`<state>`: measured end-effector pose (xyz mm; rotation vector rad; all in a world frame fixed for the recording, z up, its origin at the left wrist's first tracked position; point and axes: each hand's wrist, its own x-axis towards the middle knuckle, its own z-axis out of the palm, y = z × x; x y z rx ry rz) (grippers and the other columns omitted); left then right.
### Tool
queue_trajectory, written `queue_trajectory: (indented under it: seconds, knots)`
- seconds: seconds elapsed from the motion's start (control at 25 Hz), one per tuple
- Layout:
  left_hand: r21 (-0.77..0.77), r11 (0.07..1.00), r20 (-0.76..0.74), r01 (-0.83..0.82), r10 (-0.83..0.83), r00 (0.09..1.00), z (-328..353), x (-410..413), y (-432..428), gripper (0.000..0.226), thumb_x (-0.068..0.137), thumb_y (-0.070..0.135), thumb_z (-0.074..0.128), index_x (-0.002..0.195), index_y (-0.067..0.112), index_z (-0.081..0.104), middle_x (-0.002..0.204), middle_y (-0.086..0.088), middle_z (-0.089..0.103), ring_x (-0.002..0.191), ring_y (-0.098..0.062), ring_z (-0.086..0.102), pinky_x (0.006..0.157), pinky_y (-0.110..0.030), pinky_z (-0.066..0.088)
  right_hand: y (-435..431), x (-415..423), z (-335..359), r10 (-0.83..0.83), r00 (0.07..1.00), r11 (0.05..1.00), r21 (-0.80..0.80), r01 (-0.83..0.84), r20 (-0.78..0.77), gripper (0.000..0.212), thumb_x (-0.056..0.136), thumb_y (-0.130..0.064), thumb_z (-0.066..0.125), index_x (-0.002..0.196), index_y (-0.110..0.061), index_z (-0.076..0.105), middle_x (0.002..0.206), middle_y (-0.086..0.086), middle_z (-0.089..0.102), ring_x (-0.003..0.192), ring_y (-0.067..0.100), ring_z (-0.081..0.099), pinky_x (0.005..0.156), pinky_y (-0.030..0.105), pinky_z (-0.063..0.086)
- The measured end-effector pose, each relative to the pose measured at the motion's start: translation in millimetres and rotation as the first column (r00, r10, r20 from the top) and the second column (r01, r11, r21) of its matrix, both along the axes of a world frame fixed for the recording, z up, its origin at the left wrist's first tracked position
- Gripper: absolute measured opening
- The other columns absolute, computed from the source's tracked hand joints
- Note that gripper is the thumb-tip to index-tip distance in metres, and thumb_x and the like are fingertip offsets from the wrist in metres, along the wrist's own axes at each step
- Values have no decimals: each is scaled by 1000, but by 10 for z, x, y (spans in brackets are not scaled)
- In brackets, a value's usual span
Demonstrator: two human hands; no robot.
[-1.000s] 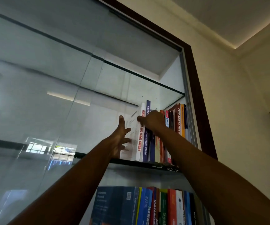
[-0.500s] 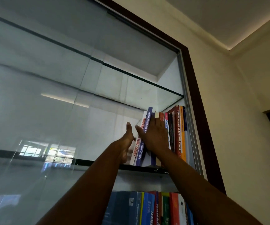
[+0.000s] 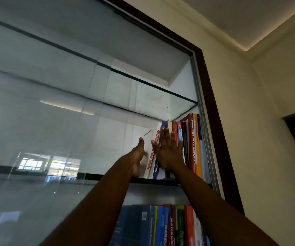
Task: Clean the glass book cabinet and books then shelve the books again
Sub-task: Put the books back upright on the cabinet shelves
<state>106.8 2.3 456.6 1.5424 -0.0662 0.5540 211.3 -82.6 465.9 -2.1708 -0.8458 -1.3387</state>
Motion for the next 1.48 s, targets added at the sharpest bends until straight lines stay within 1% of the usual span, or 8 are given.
queue_trajectory:
  seconds: [0.16, 0.36, 0.52, 0.72, 0.92, 1.04, 1.24, 1.48]
  knots:
    - [227, 968, -19, -106, 113, 993, -84, -222, -61, 48, 99, 33, 41, 139, 7, 34, 124, -18, 51, 115, -34, 48, 104, -41, 34, -194, -66, -152, 261, 964, 964, 40, -263, 46, 59, 98, -44, 29, 149, -19, 12, 156, 6, 16, 143, 23, 15, 117, 49, 10]
    - [726, 654, -34, -213, 343, 939, -113, -217, -36, 52, 97, 22, 47, 144, 8, 28, 145, -16, 37, 132, -28, 39, 106, -37, 33, -487, -136, -540, 385, 923, 920, 66, -385, 12, 56, 97, -28, 45, 147, -19, 22, 153, 3, 24, 141, 18, 22, 114, 45, 25]
    - [710, 628, 73, -319, 385, 920, -105, -15, -18, 48, 92, 14, 56, 137, 3, 41, 134, -20, 49, 123, -31, 49, 104, -44, 41, -520, -101, -709, 250, 968, 964, -90, -250, -11, 57, 100, -35, 31, 149, -22, 3, 157, 0, 1, 144, 13, -3, 118, 41, 0]
    - [633, 614, 195, -471, 463, 865, -97, 121, -60, 52, 88, 18, 63, 134, 3, 45, 130, -18, 53, 118, -30, 54, 99, -45, 46, -520, -114, -719, 206, 978, 967, -143, -210, -42, 57, 101, -36, 25, 148, -23, -6, 157, 1, -8, 143, 14, -12, 115, 39, -7]
    - [750, 344, 327, -564, 549, 769, -233, 19, -97, 64, 87, 41, 61, 135, 4, 42, 135, -14, 50, 121, -26, 50, 96, -32, 41, -620, -229, -744, 223, 966, 969, 81, -235, 129, 39, 94, -19, 52, 133, -16, 49, 139, 6, 47, 128, 19, 41, 105, 26, 30]
    - [767, 217, 388, -603, 592, 706, -252, -27, -155, 71, 81, 43, 68, 133, 2, 41, 135, -14, 48, 123, -26, 47, 95, -31, 40, -594, -262, -836, 394, 918, 893, 254, -371, -46, 30, 93, -7, 52, 121, -8, 60, 127, 9, 59, 117, 17, 53, 98, 19, 37]
    - [735, 263, 392, -625, 587, 708, -188, -56, -151, 58, 86, 31, 66, 130, -1, 45, 128, -19, 55, 115, -30, 55, 90, -33, 46, -564, -414, -721, 451, 880, 877, 260, -405, -149, 34, 94, -7, 49, 127, 1, 53, 133, 17, 52, 122, 25, 49, 100, 24, 36]
    - [549, 567, 257, -614, 584, 770, -163, -95, 107, 53, 87, 21, 64, 131, 1, 44, 128, -20, 54, 113, -32, 56, 83, -34, 48, -391, -505, -424, 275, 940, 942, 253, -221, -202, 38, 92, -12, 55, 127, 2, 48, 130, 19, 49, 122, 32, 47, 99, 37, 41]
